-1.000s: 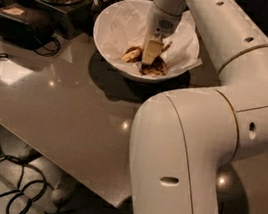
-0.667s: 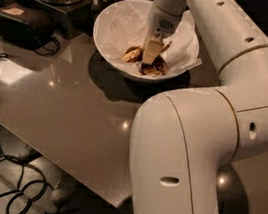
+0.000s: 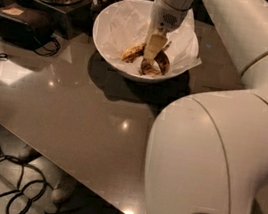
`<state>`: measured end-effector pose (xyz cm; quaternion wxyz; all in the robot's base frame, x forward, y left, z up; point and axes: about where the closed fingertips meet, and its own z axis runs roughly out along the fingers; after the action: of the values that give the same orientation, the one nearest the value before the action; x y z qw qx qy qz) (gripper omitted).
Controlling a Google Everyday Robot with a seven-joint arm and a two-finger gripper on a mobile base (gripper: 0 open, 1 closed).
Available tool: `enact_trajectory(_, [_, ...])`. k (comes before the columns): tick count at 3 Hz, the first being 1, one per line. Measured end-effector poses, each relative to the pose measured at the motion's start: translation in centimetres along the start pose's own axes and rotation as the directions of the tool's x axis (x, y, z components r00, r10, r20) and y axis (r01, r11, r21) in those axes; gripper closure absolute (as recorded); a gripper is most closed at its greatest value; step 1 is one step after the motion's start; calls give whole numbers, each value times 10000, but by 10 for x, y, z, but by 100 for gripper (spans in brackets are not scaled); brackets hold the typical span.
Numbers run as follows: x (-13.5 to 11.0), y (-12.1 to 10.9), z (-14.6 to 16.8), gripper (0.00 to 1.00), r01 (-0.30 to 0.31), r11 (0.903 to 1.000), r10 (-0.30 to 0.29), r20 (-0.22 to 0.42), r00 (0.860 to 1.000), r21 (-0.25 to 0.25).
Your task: Pick banana from white bowl
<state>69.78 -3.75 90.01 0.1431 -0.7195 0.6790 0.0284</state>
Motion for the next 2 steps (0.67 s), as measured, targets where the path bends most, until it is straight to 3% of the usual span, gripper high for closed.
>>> enact_trajectory(1, [-11,19,-20,100,372,9988,-371,-49,9993,307])
enact_trajectory(2, [-11,22,-23,100,378,9988,-377,-50,9993,325])
